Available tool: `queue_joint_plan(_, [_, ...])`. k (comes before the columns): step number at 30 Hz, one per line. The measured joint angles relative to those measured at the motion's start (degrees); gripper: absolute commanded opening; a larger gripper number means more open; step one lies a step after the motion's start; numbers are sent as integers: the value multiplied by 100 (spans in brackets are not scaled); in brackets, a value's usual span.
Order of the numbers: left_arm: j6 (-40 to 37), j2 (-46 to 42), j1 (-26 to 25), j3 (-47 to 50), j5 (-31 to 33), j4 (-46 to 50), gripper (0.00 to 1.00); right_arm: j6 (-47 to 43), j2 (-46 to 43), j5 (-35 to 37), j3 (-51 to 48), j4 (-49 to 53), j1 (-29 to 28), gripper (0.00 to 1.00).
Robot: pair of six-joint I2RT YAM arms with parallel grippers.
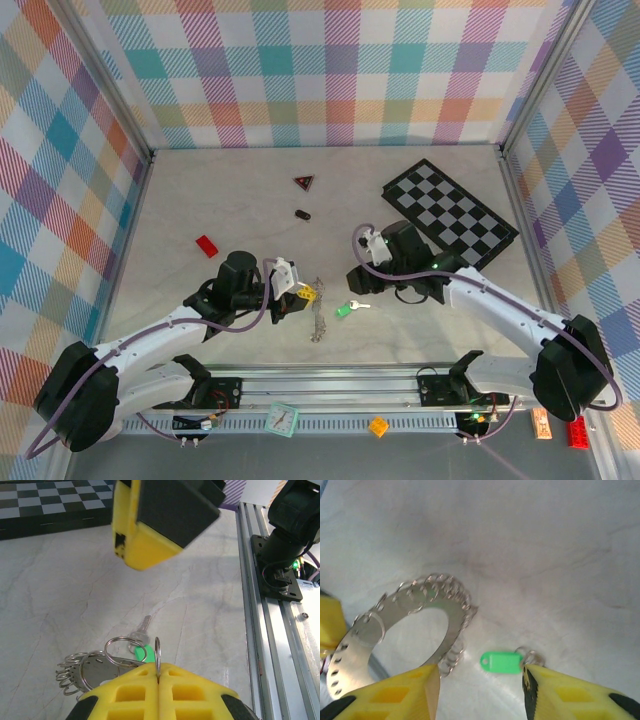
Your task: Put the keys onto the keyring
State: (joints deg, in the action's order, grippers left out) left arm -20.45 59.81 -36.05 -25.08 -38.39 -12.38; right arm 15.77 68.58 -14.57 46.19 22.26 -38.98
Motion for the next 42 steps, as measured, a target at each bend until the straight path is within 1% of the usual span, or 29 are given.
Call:
queue_joint_plan(3, [2, 15, -2, 2, -17, -70, 0, -533, -238, -361, -297, -448, -127, 47])
queue_joint_plan(7, [-2, 24, -2, 46, -85, -348, 0, -1810, -551, -1200, -981, -1694, -170, 45])
queue_joint_plan(11, [-48, -13, -2, 181, -170, -619, 0, -2769, -415, -1893, -1187, -2374, -173, 37])
queue_joint_plan(14, [-85, -37, 0, 299, -229, -789, 0, -3158, -256, -2184, -1180, -2715, -170, 35])
queue_joint_plan(18, [-136, -37, -2, 345, -297, -922, 0, -3447, -109, -2426, -1180, -3021, -170, 35])
queue_joint_plan(23, [-153, -37, -2, 365, -367, -1067, 0, -3637, 52, -2524, -1180, -3222, -170, 34])
queue_joint_plan(37, [-153, -35, -2, 407, -422, -1204, 0, -3639, 426, -2763, -997, -3598, -264, 20])
queue_joint_plan(42, [-151, -33, 0, 437, -424, -1329, 0, -3641, 511, -2809, -962, -3628, -291, 19])
